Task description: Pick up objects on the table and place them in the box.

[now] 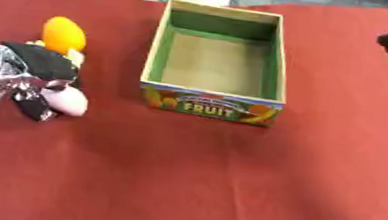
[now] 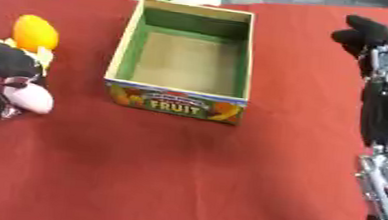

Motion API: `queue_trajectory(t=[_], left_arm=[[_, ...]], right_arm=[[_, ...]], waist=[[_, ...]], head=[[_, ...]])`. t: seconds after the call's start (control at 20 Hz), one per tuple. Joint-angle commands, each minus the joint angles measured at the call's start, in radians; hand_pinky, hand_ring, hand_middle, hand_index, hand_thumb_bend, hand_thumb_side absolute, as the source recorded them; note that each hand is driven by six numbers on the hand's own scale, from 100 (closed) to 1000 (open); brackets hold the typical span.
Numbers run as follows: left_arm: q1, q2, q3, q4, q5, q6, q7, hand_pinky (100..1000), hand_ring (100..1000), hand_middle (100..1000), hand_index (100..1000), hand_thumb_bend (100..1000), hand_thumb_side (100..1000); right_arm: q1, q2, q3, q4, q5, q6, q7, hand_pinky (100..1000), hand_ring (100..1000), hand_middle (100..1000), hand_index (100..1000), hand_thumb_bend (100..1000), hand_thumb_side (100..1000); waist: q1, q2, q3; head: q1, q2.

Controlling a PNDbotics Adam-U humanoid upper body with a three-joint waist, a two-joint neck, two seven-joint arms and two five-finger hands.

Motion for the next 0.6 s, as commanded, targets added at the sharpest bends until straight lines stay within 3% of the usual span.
queue_trajectory(t=[0.05,0.15,0.45,0.5,0.55,0.6], left_arm=[[-0.013,0.025,0.036,-0.069,0.023,0.045,0.043,100,357,381,524,100,222],[-0.01,0.032,0.042,-0.091,0.047,0.075,0.073,100,351,376,516,100,273],[-0.025,0.052,0.074,-0.153,0.078,0.169,0.167,100,334,337,477,100,309],[-0.03,0.053,0.078,-0.16,0.08,0.182,0.18,100,325,328,469,100,416],[-0.039,0.052,0.082,-0.169,0.083,0.192,0.19,100,323,326,466,100,313],[-0.049,0.049,0.087,-0.178,0.087,0.2,0.197,100,318,317,457,100,319]], right_arm=[[-0.005,-0.013,-0.01,-0.022,0.004,-0.001,-0.001,885,784,642,822,100,1000],[-0.004,-0.013,-0.01,-0.022,0.005,-0.001,-0.001,885,784,641,822,100,1000],[-0.005,-0.015,-0.009,-0.022,0.004,0.0,0.0,885,783,641,822,100,1000],[-0.005,-0.016,-0.009,-0.022,0.004,0.0,0.0,885,783,641,822,100,1000],[-0.005,-0.016,-0.009,-0.022,0.004,0.0,0.0,885,783,641,822,100,1000],[-0.006,-0.017,-0.009,-0.022,0.003,-0.001,0.0,885,783,641,822,100,1000]], waist=[[0.0,-0.016,0.001],[0.0,-0.016,0.002],[0.003,-0.019,0.003],[0.003,-0.019,0.004],[0.004,-0.02,0.004],[0.005,-0.021,0.005]], head=[[-0.005,-0.007],[-0.006,-0.006],[-0.011,-0.007],[-0.011,-0.008],[-0.012,-0.007],[-0.013,-0.007]])
